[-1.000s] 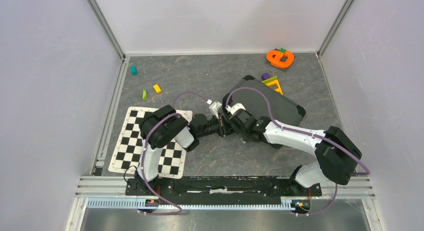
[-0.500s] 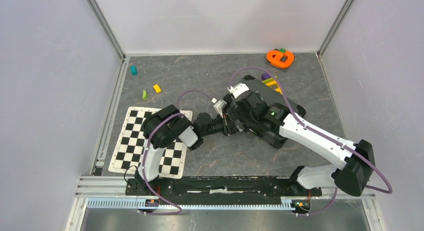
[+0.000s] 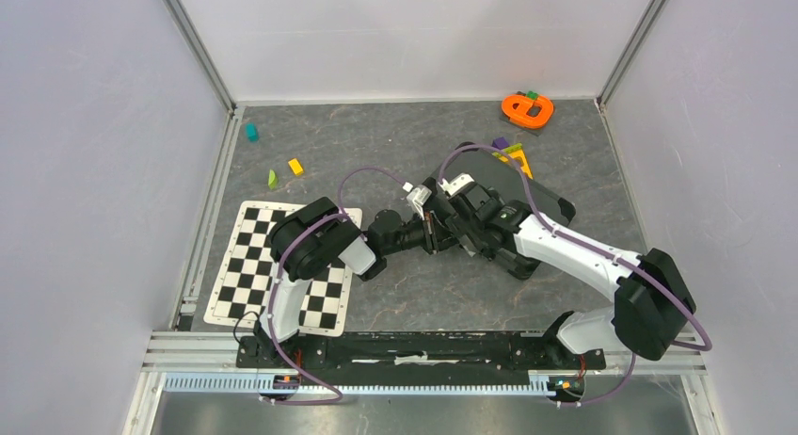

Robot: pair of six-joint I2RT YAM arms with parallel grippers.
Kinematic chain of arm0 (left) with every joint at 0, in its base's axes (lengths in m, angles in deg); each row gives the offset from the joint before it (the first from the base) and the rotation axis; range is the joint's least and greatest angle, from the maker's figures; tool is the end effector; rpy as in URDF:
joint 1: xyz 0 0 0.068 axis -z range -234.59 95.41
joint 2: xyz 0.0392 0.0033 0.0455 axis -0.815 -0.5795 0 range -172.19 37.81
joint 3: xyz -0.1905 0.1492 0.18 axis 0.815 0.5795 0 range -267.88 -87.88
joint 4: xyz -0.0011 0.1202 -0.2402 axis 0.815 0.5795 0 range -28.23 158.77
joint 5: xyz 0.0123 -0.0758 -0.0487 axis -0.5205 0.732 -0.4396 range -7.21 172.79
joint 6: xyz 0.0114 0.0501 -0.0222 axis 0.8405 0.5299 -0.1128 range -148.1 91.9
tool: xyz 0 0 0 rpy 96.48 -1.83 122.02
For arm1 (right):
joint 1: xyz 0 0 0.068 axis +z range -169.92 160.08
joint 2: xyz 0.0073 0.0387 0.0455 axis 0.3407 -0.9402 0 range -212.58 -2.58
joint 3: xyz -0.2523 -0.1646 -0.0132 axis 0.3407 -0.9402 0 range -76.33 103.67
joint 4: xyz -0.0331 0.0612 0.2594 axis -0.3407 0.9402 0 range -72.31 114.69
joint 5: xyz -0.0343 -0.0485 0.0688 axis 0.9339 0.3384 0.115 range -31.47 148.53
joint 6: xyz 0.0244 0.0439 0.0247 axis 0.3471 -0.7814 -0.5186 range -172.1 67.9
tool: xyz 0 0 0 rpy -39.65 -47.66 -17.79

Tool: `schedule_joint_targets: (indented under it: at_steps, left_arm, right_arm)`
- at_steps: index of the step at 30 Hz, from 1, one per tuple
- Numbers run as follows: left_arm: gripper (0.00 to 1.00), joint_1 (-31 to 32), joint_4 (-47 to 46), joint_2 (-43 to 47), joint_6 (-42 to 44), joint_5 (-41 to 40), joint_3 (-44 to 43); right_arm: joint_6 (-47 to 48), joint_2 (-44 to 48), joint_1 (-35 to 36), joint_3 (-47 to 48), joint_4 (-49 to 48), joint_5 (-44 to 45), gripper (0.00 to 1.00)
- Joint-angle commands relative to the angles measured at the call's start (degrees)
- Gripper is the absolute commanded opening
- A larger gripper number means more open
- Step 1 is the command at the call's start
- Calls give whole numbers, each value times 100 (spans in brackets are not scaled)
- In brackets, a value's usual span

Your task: Pack up texas hold em set

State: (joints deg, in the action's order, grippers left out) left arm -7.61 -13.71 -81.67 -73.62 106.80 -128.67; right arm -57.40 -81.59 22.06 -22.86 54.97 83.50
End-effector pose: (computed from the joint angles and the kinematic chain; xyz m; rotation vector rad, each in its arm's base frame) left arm 0.2491 -0.2901 0.1270 0.3925 1.8313 -1.5241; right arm 0.2099 0.1669 0.2500 -0.6665 2.4404 -0.2673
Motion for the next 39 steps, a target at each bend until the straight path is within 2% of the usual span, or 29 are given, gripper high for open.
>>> schedule_joint_targets:
  at_steps: [1,5,8,13,18,20,25,29,34,39]
  left_arm:
    - [17,22,-16,-7,59,-98,-134]
    - [17,22,62,-40,104,-136,-141]
    - [16,22,142,-39,156,-176,-148]
    - [16,20,265,-61,175,-250,-206]
    - [16,20,313,-44,165,-308,-227]
    - [16,22,354,-32,165,-335,-252]
    - [16,22,380,-49,157,-349,-262]
    - [16,22,446,-54,166,-365,-262]
    - [16,22,438,-76,135,-361,-262]
    - [15,25,776,39,61,-480,-177]
  right_arm:
    - [-230,-320,-115,-203,-376,-496,84]
    - [-191,-234,-58,-302,-561,-780,86]
    - [-145,-318,-63,-320,-596,-765,77]
    - [-165,-424,-59,-459,-829,-813,76]
    - [-194,-439,-60,-561,-1031,-1109,84]
    - [-226,-433,-59,-584,-1100,-1144,85]
    - [-318,-543,-34,-668,-1269,-882,76]
    - [-378,-737,145,-706,-1190,-65,68]
    - [-542,-985,451,-733,-1123,613,62]
    - [-626,-1085,557,-759,-1027,874,50]
